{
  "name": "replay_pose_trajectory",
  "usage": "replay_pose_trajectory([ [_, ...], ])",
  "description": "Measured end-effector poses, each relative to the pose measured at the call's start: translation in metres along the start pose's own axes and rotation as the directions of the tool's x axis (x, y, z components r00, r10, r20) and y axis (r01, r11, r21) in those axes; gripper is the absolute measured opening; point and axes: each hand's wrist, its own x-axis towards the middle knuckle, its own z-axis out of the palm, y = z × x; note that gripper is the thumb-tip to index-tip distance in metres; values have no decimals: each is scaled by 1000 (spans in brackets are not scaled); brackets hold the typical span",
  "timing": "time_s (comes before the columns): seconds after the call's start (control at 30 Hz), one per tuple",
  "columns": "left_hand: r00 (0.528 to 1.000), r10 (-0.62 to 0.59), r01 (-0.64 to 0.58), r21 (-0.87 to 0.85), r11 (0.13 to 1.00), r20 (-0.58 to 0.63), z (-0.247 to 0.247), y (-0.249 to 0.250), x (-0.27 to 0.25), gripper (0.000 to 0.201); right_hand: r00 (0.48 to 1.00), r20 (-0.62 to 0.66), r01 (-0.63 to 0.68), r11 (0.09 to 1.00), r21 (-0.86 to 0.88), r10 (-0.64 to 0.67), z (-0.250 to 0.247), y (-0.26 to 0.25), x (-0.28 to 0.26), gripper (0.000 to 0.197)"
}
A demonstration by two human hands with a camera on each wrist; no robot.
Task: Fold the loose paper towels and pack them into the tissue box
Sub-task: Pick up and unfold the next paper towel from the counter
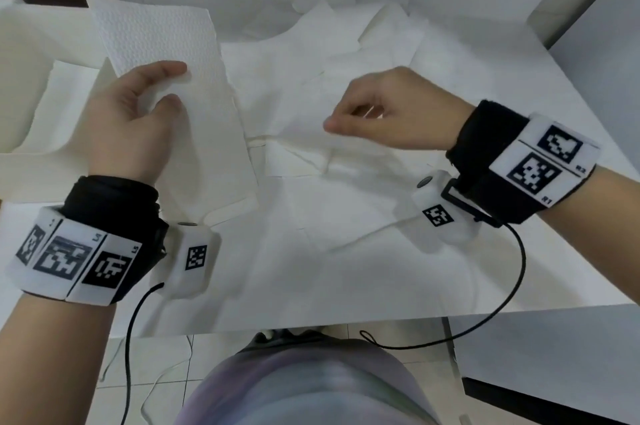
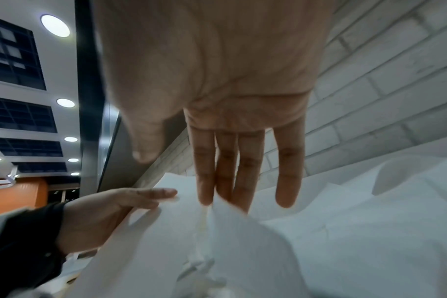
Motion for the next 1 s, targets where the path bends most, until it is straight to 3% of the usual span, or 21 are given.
replay_pose_trajectory([
  [0.07,999,25,-25,11,1000,27,1,2,-1,36,992,-120,51,998,40,-46,-10,1,3,10],
  [0.1,998,41,-42,12,999,46,3,4,-2,36,983,-165,85,995,59,-75,-16,0,3,5],
  [0.2,987,117,-119,14,993,107,7,14,-6,30,946,-267,238,954,181,-185,-30,-11,6,18],
  [0.37,926,253,-247,-56,967,279,15,30,-13,38,905,-250,415,843,342,-344,-44,-33,12,29],
  [0.47,858,372,-356,-113,928,354,18,40,-19,45,901,-289,419,818,395,-322,-49,-41,17,26],
  [0.53,840,412,-383,-153,911,352,21,43,-21,30,897,-339,405,835,373,-284,-49,-46,21,16],
  [0.6,873,375,-297,-269,916,313,24,45,-21,6,886,-413,368,862,348,-211,-47,-47,29,11],
  [0.7,923,283,-142,-455,879,260,26,46,-21,14,841,-535,321,867,381,-76,-40,-45,40,11],
  [0.77,943,237,-99,-483,870,233,25,45,-18,14,809,-587,264,883,387,16,-31,-40,45,19],
  [0.8,948,229,-100,-477,873,220,25,43,-16,11,821,-564,191,892,410,83,-25,-36,46,34],
  [0.87,956,209,-89,-475,876,206,24,40,-13,8,908,-351,-15,854,519,229,-9,-29,46,59],
  [0.93,957,184,-54,-482,875,226,24,38,-11,16,958,-65,-179,761,623,278,8,-27,45,58],
  [1.0,956,154,-28,-446,894,249,24,37,-12,27,975,46,-192,714,674,218,23,-28,49,44],
])
